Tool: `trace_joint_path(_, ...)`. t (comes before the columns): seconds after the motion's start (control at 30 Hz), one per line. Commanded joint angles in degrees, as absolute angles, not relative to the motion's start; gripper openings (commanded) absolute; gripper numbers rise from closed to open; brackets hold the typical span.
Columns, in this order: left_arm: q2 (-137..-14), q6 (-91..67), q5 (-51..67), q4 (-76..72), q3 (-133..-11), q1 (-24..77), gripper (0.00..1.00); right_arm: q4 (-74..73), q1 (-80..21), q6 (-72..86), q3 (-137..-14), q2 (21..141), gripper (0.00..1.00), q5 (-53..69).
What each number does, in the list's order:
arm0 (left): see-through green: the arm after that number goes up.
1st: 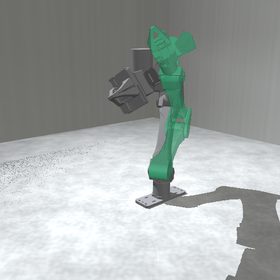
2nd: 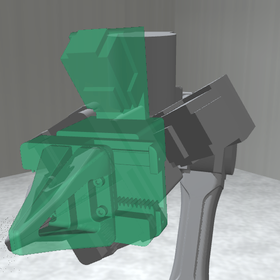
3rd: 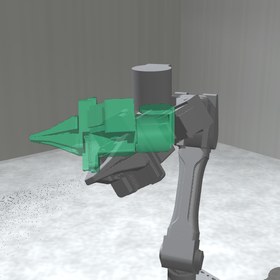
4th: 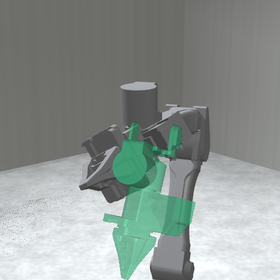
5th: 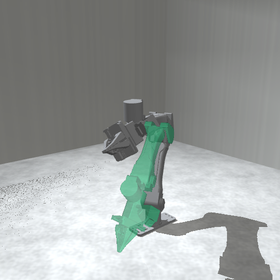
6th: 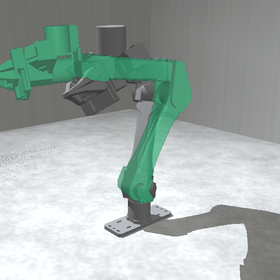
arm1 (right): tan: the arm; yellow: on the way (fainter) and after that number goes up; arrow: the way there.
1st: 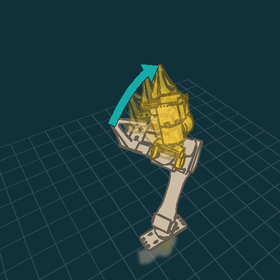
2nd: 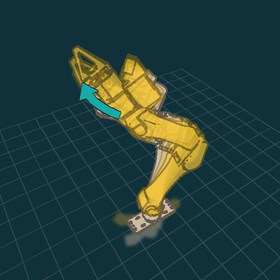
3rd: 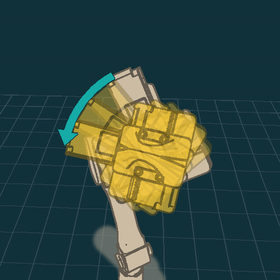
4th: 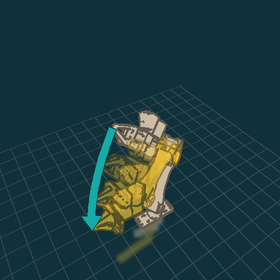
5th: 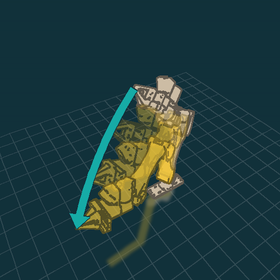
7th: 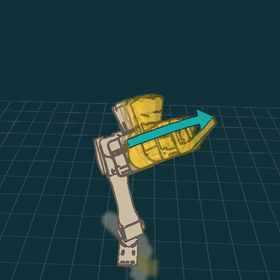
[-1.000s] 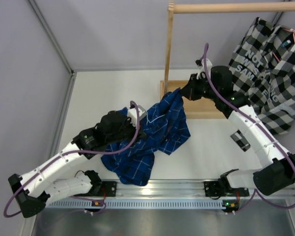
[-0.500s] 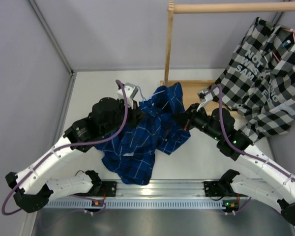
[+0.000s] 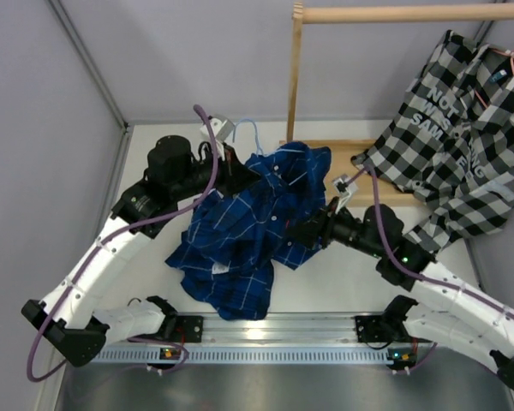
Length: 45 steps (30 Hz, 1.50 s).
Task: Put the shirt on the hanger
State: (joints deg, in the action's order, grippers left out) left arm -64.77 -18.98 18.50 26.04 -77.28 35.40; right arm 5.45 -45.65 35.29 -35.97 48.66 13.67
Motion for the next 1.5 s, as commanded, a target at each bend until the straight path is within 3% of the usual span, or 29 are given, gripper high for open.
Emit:
trace_joint_path(0.0, -63.1, -12.9, 33.7, 17.9, -76.8, 35.1, 0.00, -5.5, -46.4, 29.0, -37.0, 35.0, 0.55, 13.5)
trace_joint_path(0.07, -62.4, -8.4, 38.6, 17.8, -75.2, 35.1, 0.00, -13.4, -46.4, 25.2, -39.4, 27.6, 0.56, 13.9)
trace_joint_path(0.2, -63.6, -5.4, 51.7, 17.8, -72.8, 35.3, 0.00, -24.3, -46.4, 19.2, -47.9, 25.0, 0.58, 16.6)
trace_joint_path(0.53, -68.6, -1.0, 62.8, 17.8, -73.1, 44.7, 0.00, -29.2, -46.4, 6.0, -66.5, 41.3, 0.60, 27.0)
trace_joint_path(0.73, -70.0, 1.0, 63.7, 17.8, -72.5, 47.1, 0.00, -23.0, -46.5, 7.6, -68.2, 48.2, 0.58, 38.7)
trace_joint_path(0.93, -71.7, 1.8, 64.3, 17.8, -71.7, 48.1, 0.00, -15.7, -46.5, 11.0, -66.2, 49.6, 0.38, 43.6)
trace_joint_path(1.13, -71.2, 2.5, 63.2, 17.7, -70.8, 48.1, 0.00, -14.7, -46.5, 10.6, -65.0, 49.7, 0.38, 42.7)
trace_joint_path(1.23, -70.5, 2.8, 62.7, 17.8, -70.3, 48.1, 0.00, -14.8, -46.5, 10.5, -65.0, 49.6, 0.16, 42.1)
trace_joint_path(1.27, -70.3, 2.7, 61.4, 17.8, -70.2, 48.2, 0.00, -14.7, -46.5, 10.4, -65.0, 49.5, 0.00, 41.8)
trace_joint_path(1.3, -69.9, 2.6, 60.6, 17.8, -70.3, 48.1, 0.02, -14.7, -46.5, 10.3, -64.9, 49.4, 0.00, 40.8)
trace_joint_path(1.33, -69.5, 2.4, 57.3, 17.8, -70.3, 48.1, 0.17, -14.8, -46.4, 10.0, -64.7, 49.0, 0.00, 40.0)
trace_joint_path(1.4, -67.7, 1.2, 51.5, 17.8, -70.1, 48.1, 0.57, -15.0, -46.4, 9.3, -64.4, 47.9, 0.00, 35.2)
trace_joint_path(1.43, -66.8, 1.1, 47.8, 18.3, -69.8, 48.1, 0.98, -16.6, -46.4, 8.6, -64.5, 46.7, 0.00, 32.9)
trace_joint_path(1.47, -65.8, 1.1, 39.7, 18.9, -69.6, 48.1, 0.98, -17.4, -46.4, 8.2, -64.7, 46.1, 0.00, 30.2)
